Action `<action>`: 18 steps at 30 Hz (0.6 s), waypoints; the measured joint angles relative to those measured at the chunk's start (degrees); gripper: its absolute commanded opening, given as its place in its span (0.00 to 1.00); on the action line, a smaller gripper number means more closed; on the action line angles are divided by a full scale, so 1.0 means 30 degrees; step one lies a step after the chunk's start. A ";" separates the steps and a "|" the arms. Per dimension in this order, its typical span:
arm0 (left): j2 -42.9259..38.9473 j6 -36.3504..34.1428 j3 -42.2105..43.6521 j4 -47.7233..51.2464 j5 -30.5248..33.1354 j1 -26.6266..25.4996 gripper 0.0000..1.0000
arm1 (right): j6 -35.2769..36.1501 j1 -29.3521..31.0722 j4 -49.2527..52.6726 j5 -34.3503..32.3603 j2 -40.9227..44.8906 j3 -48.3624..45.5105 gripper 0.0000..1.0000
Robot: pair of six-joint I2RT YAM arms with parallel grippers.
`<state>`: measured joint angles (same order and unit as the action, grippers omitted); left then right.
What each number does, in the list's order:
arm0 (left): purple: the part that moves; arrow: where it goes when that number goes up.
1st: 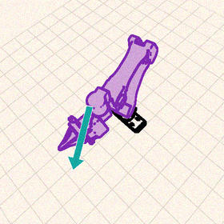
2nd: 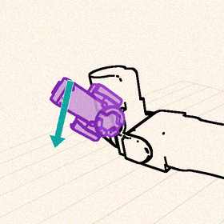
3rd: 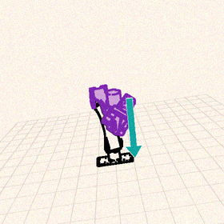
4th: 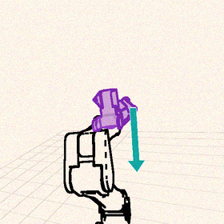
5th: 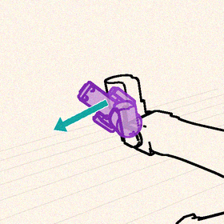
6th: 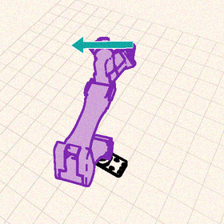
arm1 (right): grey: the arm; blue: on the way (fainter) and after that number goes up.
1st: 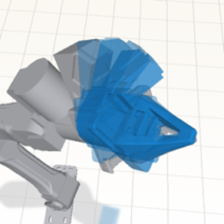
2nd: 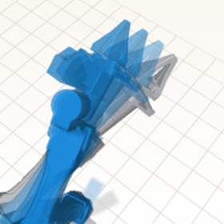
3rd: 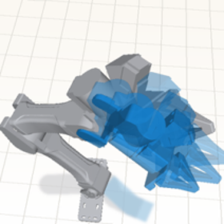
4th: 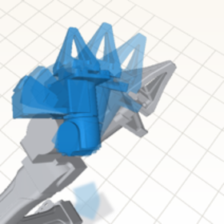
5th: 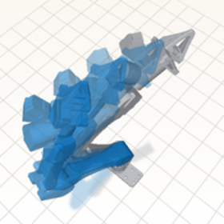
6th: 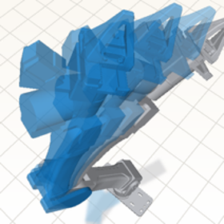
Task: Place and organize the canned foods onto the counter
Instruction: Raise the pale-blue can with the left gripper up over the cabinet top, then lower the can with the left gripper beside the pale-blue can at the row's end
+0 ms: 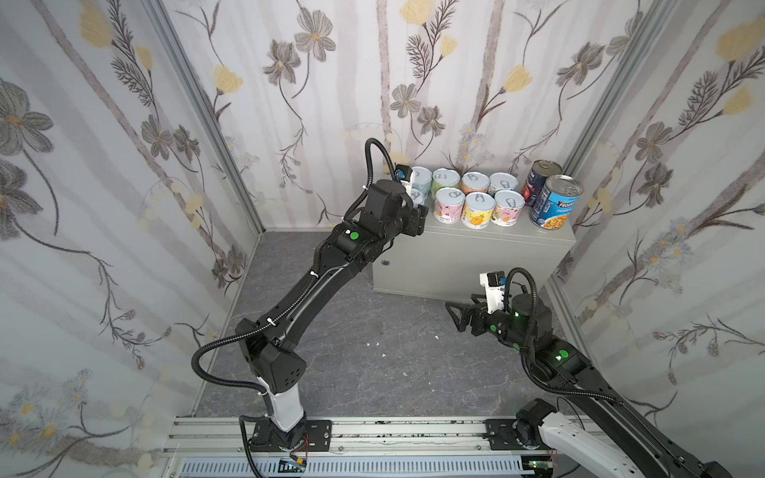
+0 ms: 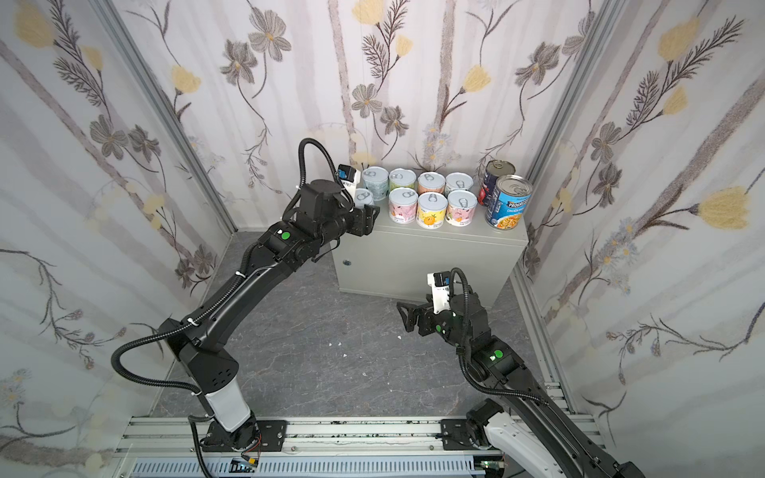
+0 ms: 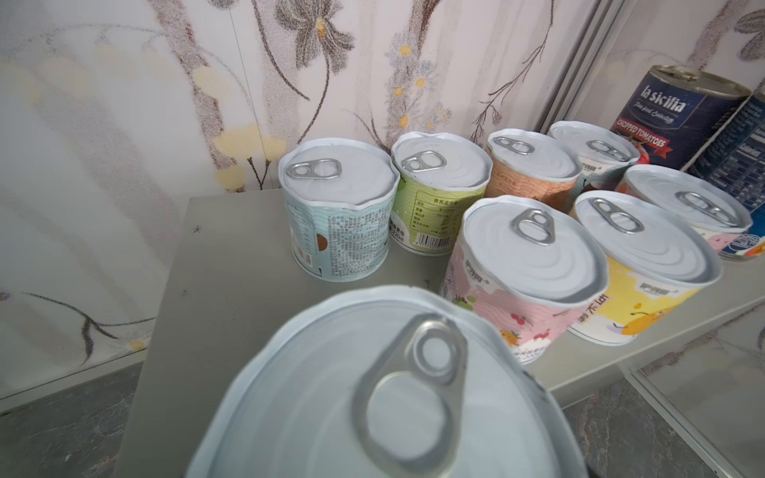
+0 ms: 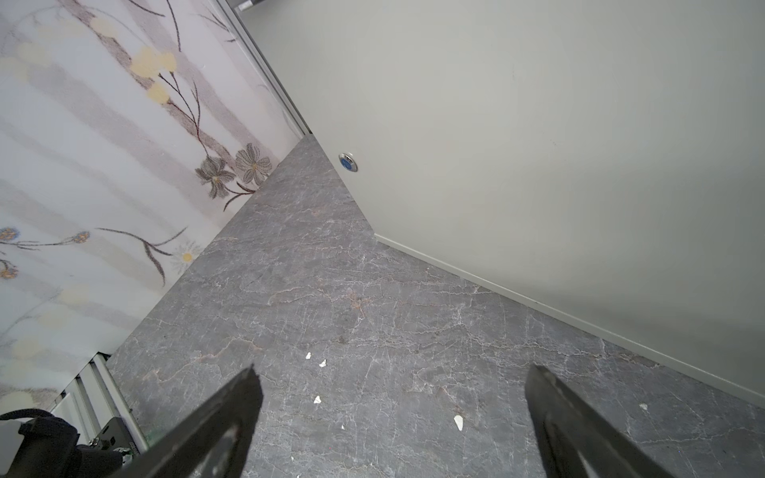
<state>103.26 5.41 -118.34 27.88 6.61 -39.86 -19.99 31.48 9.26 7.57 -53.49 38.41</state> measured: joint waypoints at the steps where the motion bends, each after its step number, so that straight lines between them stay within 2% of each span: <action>1: 0.0270 -0.0029 -0.0306 0.0058 0.0007 0.0044 0.71 | 0.0007 0.0000 -0.0036 0.0007 -0.0080 -0.0080 1.00; 18: 0.3745 -0.0233 -0.3716 0.0372 0.0393 0.0605 0.70 | 0.0058 0.0000 -0.0874 0.0794 -0.0648 -0.0772 1.00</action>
<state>114.50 4.71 -129.49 28.99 7.79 -38.04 -19.81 31.48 6.63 9.96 -55.44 36.10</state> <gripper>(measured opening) 0.720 0.996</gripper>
